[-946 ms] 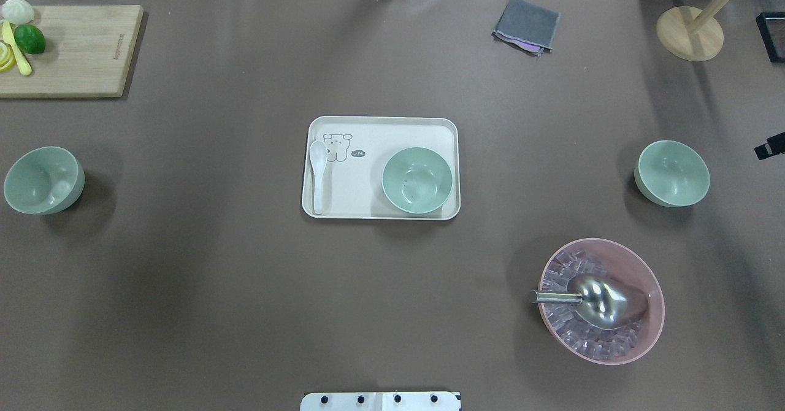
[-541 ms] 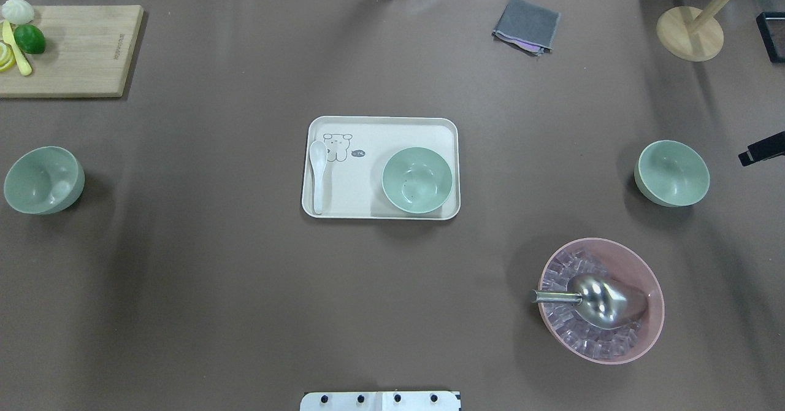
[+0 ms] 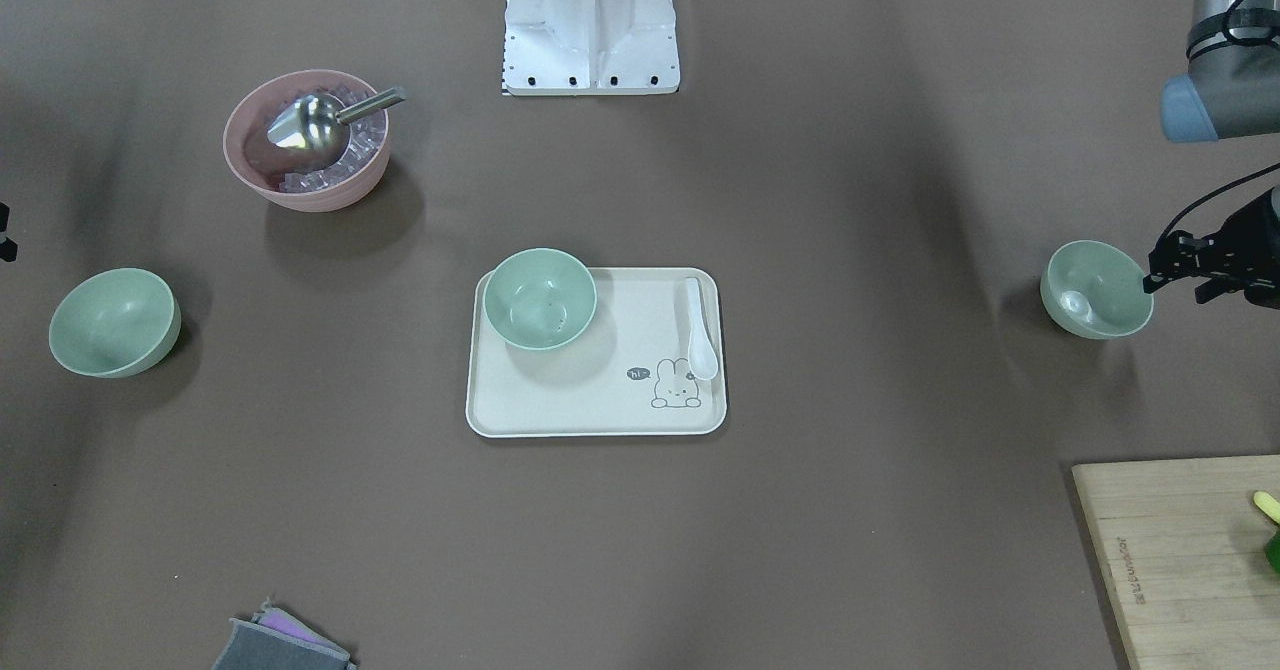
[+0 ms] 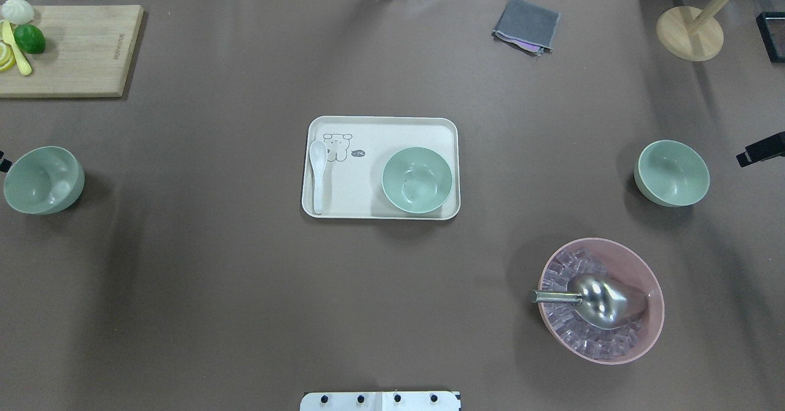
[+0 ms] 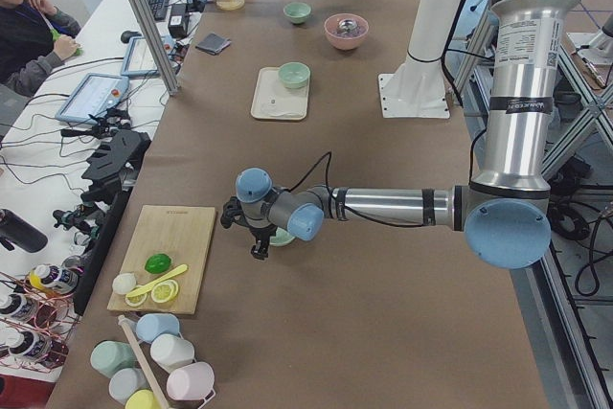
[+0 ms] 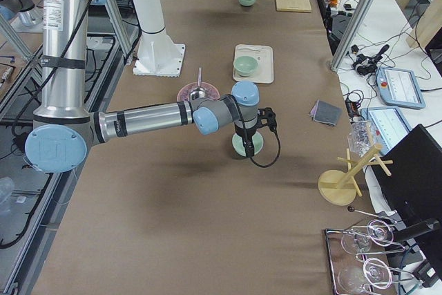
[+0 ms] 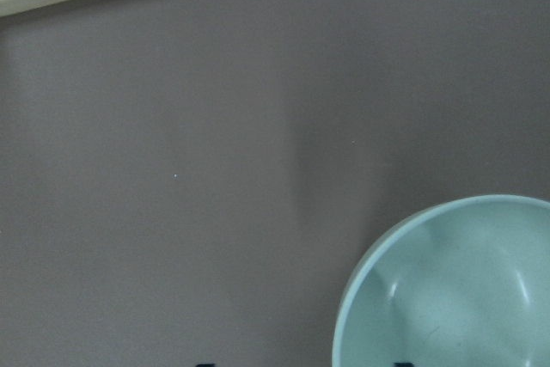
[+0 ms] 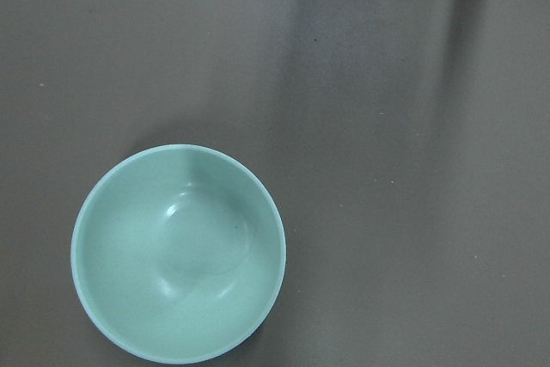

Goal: Stack green bowls together

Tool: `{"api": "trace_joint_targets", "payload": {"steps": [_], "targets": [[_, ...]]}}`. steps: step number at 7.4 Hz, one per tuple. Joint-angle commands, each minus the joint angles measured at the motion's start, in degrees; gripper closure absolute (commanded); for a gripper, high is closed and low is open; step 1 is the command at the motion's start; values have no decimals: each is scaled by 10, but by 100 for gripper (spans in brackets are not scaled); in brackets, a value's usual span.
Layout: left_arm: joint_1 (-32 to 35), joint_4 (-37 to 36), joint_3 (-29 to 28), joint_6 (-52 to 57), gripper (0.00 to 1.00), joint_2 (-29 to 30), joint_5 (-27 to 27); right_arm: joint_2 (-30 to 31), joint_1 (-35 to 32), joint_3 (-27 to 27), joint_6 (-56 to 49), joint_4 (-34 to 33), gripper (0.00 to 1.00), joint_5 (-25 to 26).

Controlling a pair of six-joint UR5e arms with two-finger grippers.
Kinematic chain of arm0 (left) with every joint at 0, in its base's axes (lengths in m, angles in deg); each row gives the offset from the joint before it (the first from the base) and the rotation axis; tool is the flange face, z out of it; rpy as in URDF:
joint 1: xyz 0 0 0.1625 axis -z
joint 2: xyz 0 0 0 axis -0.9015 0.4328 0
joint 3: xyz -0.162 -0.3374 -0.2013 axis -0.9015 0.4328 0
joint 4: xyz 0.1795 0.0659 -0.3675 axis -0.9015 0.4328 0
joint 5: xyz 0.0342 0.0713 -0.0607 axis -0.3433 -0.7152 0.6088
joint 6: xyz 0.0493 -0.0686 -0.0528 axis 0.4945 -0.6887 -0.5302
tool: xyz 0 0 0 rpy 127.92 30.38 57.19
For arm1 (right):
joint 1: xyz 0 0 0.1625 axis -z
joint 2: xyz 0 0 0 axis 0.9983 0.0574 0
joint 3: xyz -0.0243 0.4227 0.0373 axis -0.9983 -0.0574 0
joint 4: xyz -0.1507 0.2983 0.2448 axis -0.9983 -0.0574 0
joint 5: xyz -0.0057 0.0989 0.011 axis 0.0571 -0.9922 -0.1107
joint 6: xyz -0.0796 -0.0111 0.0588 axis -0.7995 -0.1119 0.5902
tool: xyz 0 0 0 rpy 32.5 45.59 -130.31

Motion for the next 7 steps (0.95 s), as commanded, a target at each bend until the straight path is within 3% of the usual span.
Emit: {"api": "trace_joint_targets", "payload": {"steps": [1,7], "targets": [[-9,0,0,2,56,0,1,0,0,0,0,0,0,0],[-18,0,-2,3,60,0,1,1,0,-1,0,-2,0,1]]}}
